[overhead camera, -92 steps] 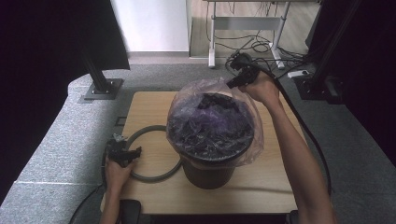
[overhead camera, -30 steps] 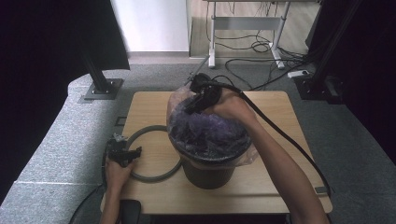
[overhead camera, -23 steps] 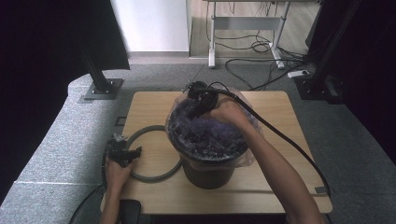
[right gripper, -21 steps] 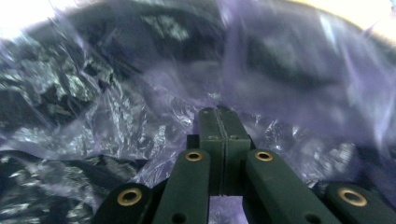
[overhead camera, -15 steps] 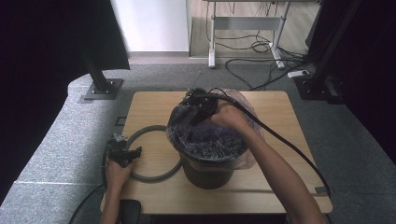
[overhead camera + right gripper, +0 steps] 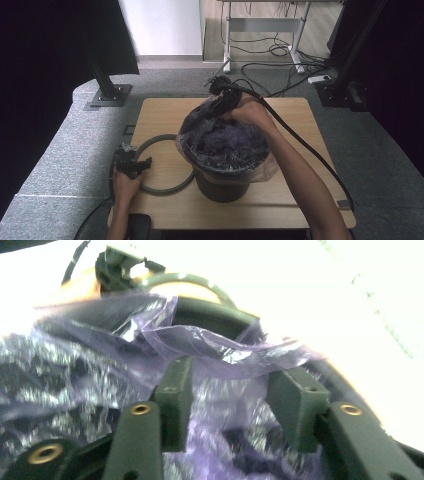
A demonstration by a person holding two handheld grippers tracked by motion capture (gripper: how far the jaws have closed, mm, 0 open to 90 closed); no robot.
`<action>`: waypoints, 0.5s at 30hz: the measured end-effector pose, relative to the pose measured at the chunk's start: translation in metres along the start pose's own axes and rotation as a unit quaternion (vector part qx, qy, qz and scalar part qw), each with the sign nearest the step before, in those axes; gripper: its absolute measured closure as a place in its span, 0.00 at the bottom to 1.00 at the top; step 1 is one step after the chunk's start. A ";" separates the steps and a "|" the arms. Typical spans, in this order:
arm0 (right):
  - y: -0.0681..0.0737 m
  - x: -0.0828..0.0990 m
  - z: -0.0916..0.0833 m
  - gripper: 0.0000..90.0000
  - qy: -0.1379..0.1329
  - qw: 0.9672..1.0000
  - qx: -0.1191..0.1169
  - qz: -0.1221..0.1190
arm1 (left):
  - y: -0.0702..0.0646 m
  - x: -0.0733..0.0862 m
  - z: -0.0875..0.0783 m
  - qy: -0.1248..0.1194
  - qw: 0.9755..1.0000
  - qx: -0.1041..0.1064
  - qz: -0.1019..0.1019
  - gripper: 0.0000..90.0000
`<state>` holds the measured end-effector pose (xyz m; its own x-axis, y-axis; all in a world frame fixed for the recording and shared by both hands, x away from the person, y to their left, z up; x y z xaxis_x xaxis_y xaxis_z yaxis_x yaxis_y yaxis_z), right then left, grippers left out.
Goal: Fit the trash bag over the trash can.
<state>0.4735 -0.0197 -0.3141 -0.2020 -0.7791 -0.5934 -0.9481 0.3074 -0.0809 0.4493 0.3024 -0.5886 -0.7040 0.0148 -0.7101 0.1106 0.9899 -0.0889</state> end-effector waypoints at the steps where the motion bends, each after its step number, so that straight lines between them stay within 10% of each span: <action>1: -0.002 -0.004 -0.001 0.56 -0.007 1.000 0.003 0.000 | 0.000 0.000 0.000 0.000 1.000 0.000 0.000 0.14; 15: -0.023 -0.023 -0.002 0.53 -0.031 0.998 0.056 0.021 | 0.000 0.000 0.000 0.000 1.000 0.000 0.000 0.14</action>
Point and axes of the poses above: each handheld gripper's, and its own axes: z roughly forward along the jaws, x roughly out of its underside, y roughly to its left, the point moved 6 cm from there along z, roughly forward along the jaws, and after that the axes turned 8 degrees about -z, right-handed, at the moved point
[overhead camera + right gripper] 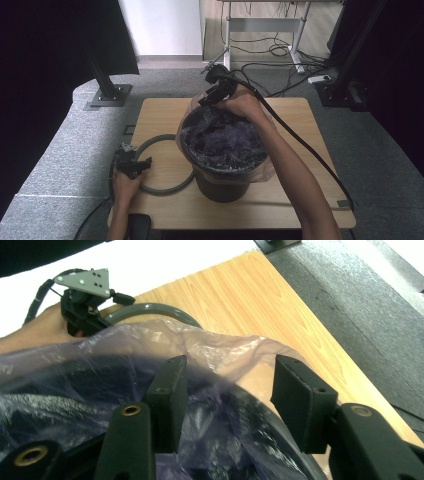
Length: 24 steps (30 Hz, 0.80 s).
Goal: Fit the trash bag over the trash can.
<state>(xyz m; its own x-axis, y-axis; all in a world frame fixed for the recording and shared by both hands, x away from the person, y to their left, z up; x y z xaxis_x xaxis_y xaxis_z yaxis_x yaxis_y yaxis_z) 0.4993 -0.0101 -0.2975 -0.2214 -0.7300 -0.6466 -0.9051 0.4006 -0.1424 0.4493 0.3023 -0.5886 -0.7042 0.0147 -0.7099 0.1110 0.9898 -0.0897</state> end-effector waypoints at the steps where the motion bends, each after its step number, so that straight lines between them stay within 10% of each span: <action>1: -0.001 0.003 -0.004 0.51 0.007 1.000 0.006 -0.005 | 0.000 0.000 0.000 0.000 1.000 0.000 0.000 0.14; 13: -0.029 0.045 -0.012 0.54 0.085 0.995 0.052 -0.009 | 0.000 0.000 0.000 0.000 1.000 0.000 0.000 0.14; 24: -0.038 0.078 -0.024 0.81 0.101 0.995 0.023 0.011 | 0.000 0.000 0.000 -0.001 1.000 0.000 0.000 0.14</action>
Point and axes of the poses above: each handheld gripper's, and its own axes: z roughly forward along the jaws, x roughly out of its underside, y roughly to its left, the point moved 6 cm from there along z, roughly forward along the jaws, and after that the axes turned 8 degrees about -z, right-handed, at the moved point
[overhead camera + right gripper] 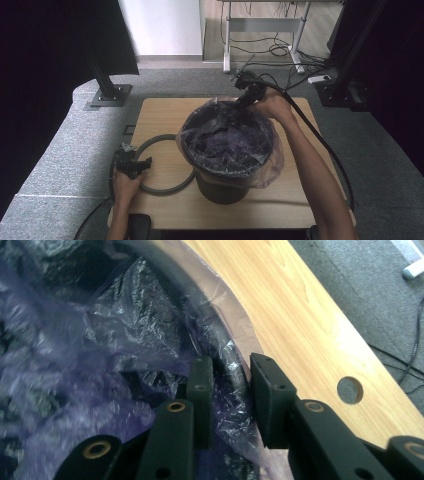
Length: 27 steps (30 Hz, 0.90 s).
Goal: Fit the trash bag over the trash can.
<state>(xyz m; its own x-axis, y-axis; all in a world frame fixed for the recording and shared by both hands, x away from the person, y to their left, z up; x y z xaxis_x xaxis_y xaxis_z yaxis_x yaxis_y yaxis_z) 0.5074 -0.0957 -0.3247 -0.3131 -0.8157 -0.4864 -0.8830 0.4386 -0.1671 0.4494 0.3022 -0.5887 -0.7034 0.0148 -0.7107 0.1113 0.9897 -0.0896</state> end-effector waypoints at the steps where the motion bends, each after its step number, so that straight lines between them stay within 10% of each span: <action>1: 0.000 0.000 0.000 0.81 0.000 1.000 0.000 0.000 | 0.000 0.000 0.000 0.000 1.000 0.000 0.000 0.14; 12: 0.004 0.045 -0.025 0.70 0.026 0.999 -0.017 0.009 | 0.000 0.000 0.000 0.000 1.000 -0.001 -0.001 0.14; 17: 0.008 0.027 -0.039 0.48 -0.050 0.999 -0.007 -0.017 | -0.001 0.000 0.000 0.000 1.000 -0.002 -0.002 0.14; 22: 0.008 0.005 -0.017 0.45 -0.052 0.998 -0.011 -0.041 | -0.001 0.000 0.000 0.000 1.000 -0.002 -0.002 0.14; 27: 0.006 0.003 0.015 0.69 -0.019 0.999 -0.031 -0.011 | -0.001 0.000 0.000 0.000 1.000 -0.002 -0.003 0.14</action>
Point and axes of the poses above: each handheld gripper's, and its own axes: z roughly forward along the jaws, x roughly out of its underside, y roughly to its left, the point moved 6 cm from there along z, roughly forward along the jaws, and after that the axes turned 8 degrees about -z, right-handed, at the moved point
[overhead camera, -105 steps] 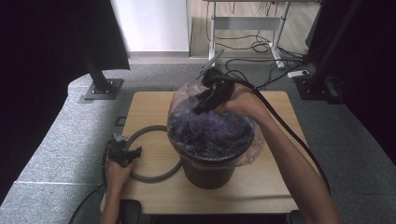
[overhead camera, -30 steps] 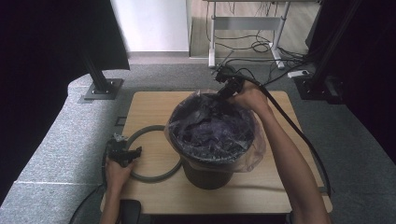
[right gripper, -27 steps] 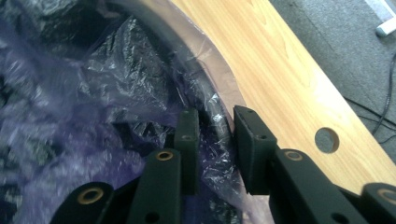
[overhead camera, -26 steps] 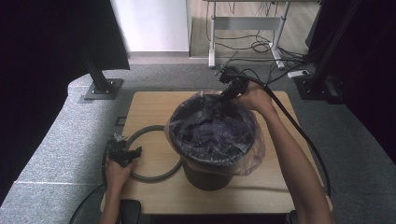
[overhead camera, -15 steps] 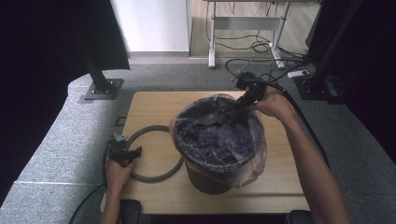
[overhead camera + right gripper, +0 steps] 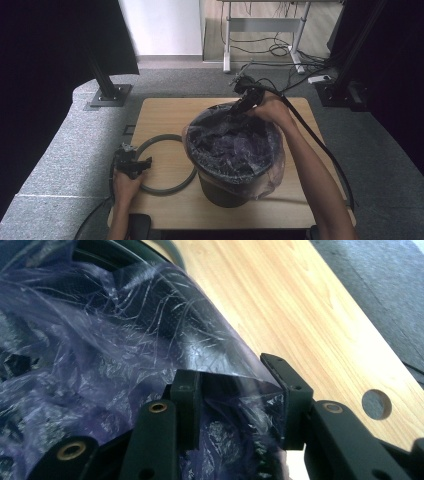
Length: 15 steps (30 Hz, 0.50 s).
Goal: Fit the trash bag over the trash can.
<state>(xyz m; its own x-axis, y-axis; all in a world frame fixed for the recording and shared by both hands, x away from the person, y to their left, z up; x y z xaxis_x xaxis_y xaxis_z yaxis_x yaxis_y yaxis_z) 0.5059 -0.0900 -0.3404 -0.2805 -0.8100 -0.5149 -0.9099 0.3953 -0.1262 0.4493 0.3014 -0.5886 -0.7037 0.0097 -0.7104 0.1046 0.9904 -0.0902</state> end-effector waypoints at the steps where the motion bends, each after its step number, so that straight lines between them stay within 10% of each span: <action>1: 0.000 0.001 0.000 0.69 -0.001 1.000 0.004 0.007 | 0.000 0.000 0.000 0.000 1.000 0.000 0.000 0.14; 12: 0.002 0.058 -0.036 0.82 0.028 0.994 0.040 0.101 | 0.000 0.000 0.000 0.000 1.000 -0.001 0.000 0.14; 15: 0.001 0.066 -0.048 0.57 0.004 0.995 0.047 0.093 | 0.000 0.000 0.000 0.000 1.000 -0.001 0.000 0.14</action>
<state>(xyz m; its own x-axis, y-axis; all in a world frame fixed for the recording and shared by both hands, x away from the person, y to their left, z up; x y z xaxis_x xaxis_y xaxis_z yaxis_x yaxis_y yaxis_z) 0.4720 -0.1638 -0.3336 -0.4438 -0.7222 -0.5305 -0.8095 0.5770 -0.1083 0.4493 0.3012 -0.5886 -0.7037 0.0096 -0.7104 0.1038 0.9906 -0.0894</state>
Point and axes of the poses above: each handheld gripper's, and its own axes: z roughly forward along the jaws, x roughly out of its underside, y roughly to its left, the point moved 6 cm from there along z, roughly forward along the jaws, and after that the axes turned 8 degrees about -z, right-handed, at the moved point
